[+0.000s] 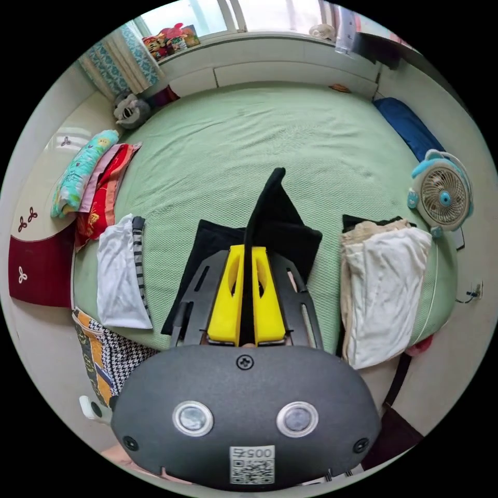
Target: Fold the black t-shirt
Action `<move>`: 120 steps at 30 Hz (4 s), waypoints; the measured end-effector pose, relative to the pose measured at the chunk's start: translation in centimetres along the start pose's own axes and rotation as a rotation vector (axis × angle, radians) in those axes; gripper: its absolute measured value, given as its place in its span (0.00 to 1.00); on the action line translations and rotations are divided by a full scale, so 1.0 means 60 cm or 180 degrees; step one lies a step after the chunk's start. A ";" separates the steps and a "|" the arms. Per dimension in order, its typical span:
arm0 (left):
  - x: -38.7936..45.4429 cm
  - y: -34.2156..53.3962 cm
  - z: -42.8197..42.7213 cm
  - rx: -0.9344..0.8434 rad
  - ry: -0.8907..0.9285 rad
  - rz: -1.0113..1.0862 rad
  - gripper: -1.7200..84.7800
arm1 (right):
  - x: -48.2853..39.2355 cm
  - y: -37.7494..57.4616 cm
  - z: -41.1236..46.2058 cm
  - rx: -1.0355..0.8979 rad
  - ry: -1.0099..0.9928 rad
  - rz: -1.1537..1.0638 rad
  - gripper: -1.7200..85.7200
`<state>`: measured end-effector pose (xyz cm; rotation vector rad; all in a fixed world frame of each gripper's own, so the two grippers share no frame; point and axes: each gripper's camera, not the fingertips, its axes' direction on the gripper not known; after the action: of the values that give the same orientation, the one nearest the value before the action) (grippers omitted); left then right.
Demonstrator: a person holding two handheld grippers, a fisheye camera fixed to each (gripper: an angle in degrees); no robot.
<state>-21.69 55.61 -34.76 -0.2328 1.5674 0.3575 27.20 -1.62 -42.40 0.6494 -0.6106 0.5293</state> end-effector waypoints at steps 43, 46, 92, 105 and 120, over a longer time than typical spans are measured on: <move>-0.313 0.019 0.024 -0.0860 -0.0733 -0.0965 0.03 | -0.208 0.459 0.291 -0.0281 0.0331 -0.0648 0.01; -0.336 0.042 0.018 -0.0828 -0.0691 -0.1104 0.02 | -0.205 0.462 0.306 -0.0337 0.0350 -0.0707 0.01; -0.357 0.072 0.117 -0.0958 -0.0890 -0.0635 0.14 | 0.084 -0.015 0.389 0.0044 -0.0667 0.0186 0.16; -0.353 0.044 0.147 -0.0992 -0.1081 -0.0749 0.09 | 0.016 -0.009 0.423 0.0228 -0.0033 -0.0233 0.06; -0.336 0.072 0.078 -0.0636 -0.1016 -0.0844 0.21 | 0.018 -0.010 0.404 0.0193 0.0064 -0.0445 0.06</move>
<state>-18.29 59.86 -14.34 -0.5084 1.1697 0.3249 19.86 -18.39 -26.47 0.7377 -0.5277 0.4245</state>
